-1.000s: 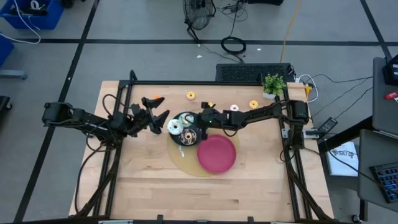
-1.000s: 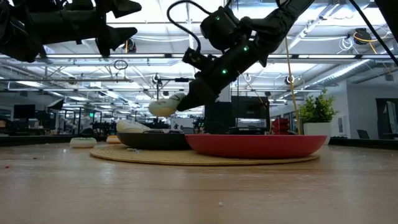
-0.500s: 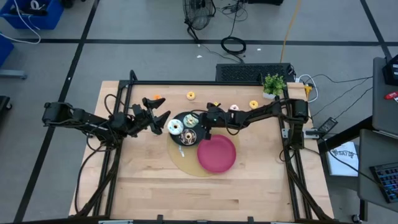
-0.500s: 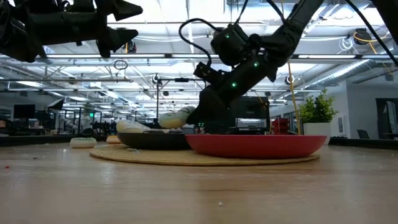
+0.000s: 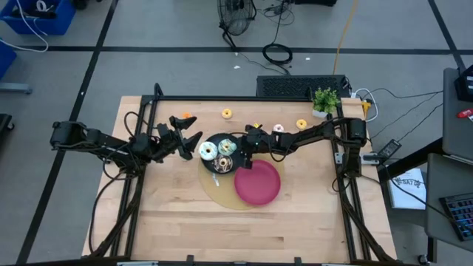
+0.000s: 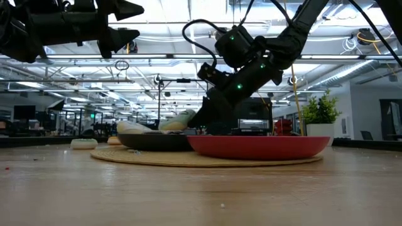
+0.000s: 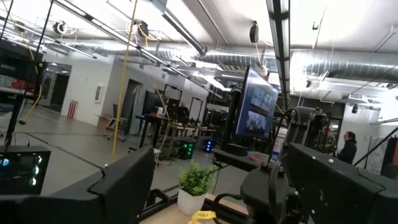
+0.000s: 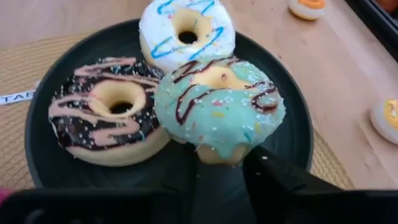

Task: Pick & Place donuts
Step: Put the large blue donut on the black plate, then put the small green donut on the pink plate

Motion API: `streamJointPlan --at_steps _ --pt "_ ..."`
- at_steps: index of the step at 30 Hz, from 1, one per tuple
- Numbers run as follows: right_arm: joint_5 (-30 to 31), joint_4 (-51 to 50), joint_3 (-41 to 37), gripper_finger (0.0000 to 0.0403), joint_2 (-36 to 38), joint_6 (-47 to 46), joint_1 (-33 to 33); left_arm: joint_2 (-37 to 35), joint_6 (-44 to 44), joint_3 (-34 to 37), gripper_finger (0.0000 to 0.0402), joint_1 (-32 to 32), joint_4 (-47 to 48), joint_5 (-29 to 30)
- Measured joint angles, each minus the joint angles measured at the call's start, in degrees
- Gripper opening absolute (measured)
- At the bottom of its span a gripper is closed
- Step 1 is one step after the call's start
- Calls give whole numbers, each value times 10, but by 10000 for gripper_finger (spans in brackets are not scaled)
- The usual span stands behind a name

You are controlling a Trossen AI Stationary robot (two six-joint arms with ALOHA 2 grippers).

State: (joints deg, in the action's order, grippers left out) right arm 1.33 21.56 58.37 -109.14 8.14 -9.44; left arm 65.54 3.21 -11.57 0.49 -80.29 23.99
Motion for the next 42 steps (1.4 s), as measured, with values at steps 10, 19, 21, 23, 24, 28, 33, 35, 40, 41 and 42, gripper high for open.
streamJointPlan --at_steps 10,19,21,23,24,28,33,35,40,41,42 --pt "3 -5 0 232 1 -2 1 0 1 0 360 0 10 0" --pt "6 -21 0 262 29 1 6 0 1 0 351 0 13 0" --pt "20 -25 0 262 36 1 6 0 1 0 352 0 14 0" --pt "44 -35 0 261 41 6 6 0 1 0 355 0 18 0" --pt "56 -34 0 260 41 6 6 0 1 0 357 0 19 0" --pt "68 -43 0 259 40 0 6 0 1 0 356 0 24 0" --pt "61 -39 0 260 46 0 8 0 4 0 349 0 25 0" --pt "61 -33 0 259 57 0 11 0 16 0 351 0 27 0" --pt "60 -57 0 257 116 -4 26 -3 -18 0 352 -3 67 -61" --pt "60 -64 0 257 131 -10 30 -5 -26 0 351 -4 85 -74" --pt "60 -77 0 258 148 -17 34 -9 -31 0 349 -7 109 -82"
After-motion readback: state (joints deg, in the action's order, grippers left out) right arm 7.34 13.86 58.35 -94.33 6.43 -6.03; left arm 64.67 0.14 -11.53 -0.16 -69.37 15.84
